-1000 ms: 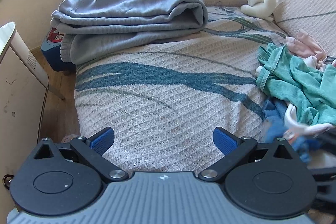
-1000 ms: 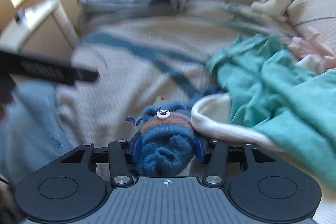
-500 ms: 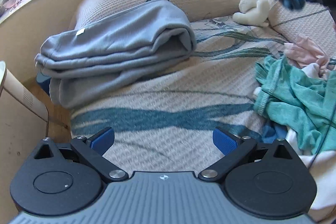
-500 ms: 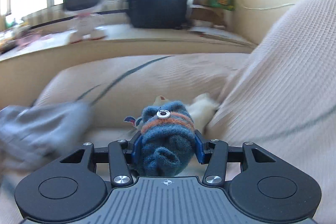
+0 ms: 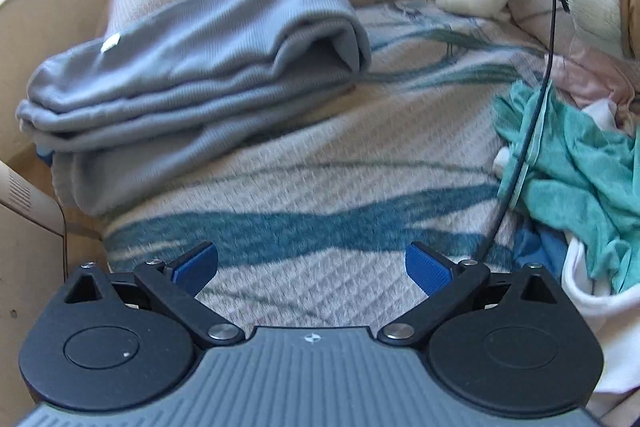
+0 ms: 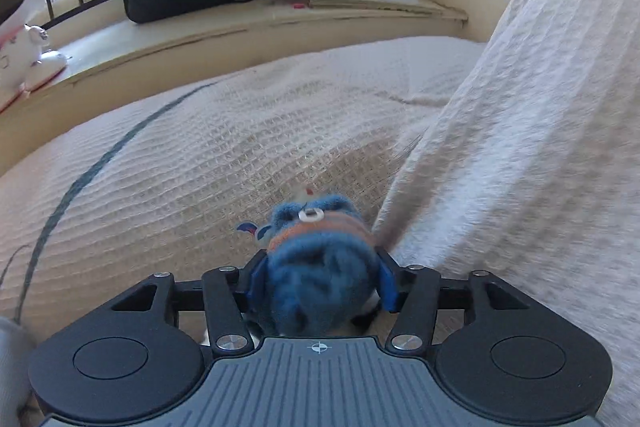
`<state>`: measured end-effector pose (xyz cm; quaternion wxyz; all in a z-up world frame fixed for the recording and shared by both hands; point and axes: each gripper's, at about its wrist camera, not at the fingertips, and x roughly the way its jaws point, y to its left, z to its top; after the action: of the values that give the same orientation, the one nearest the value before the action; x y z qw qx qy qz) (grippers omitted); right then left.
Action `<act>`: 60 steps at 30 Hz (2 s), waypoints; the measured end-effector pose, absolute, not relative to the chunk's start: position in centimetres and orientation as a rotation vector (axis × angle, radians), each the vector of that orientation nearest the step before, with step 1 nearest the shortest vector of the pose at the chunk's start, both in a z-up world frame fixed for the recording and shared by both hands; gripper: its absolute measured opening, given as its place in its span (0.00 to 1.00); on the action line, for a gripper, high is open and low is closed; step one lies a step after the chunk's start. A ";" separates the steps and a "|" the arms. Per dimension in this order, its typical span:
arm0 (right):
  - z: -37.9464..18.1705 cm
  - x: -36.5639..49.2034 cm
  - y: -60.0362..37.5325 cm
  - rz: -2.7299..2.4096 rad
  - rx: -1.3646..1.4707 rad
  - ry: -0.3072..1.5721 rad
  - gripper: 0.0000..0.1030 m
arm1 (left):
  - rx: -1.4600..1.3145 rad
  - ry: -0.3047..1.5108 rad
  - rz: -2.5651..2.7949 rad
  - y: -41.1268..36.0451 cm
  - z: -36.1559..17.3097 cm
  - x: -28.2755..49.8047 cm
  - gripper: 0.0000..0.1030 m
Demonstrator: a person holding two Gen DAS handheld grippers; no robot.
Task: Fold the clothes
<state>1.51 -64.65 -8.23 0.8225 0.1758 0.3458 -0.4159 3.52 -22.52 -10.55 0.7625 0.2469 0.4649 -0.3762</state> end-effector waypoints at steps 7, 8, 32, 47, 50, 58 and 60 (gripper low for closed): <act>-5.7 -0.7 -61.5 -0.846 0.296 0.703 0.54 | 0.515 0.997 -0.821 -22.3 -9.8 3.8 0.98; -4.8 -1.4 -60.1 -0.818 0.257 0.694 0.54 | 0.513 0.990 -0.827 -22.3 -9.6 3.9 0.98; -7.4 -16.2 -29.2 -0.249 0.533 0.993 0.63 | 0.560 0.999 -0.961 -21.3 -11.1 -1.3 0.66; -10.0 -17.3 -29.2 -0.428 0.342 1.173 0.23 | 0.347 1.092 -1.101 -22.5 -10.5 -2.3 0.98; -9.7 -18.2 -29.7 -0.432 0.337 1.170 0.14 | 0.292 1.155 -1.182 -24.0 -11.3 -2.8 0.97; -8.8 -20.1 -29.9 -0.390 0.385 1.106 0.17 | 0.153 1.350 -1.266 -26.4 -15.4 -3.5 0.52; -8.8 -20.0 -29.8 -0.385 0.388 1.100 0.17 | 0.142 1.335 -1.275 -26.5 -15.7 -3.7 0.52</act>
<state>-20.02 -29.80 -8.81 0.8172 0.1820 0.5161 -0.1808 -3.72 -26.55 -15.70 0.6011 0.0614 0.5763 -0.5502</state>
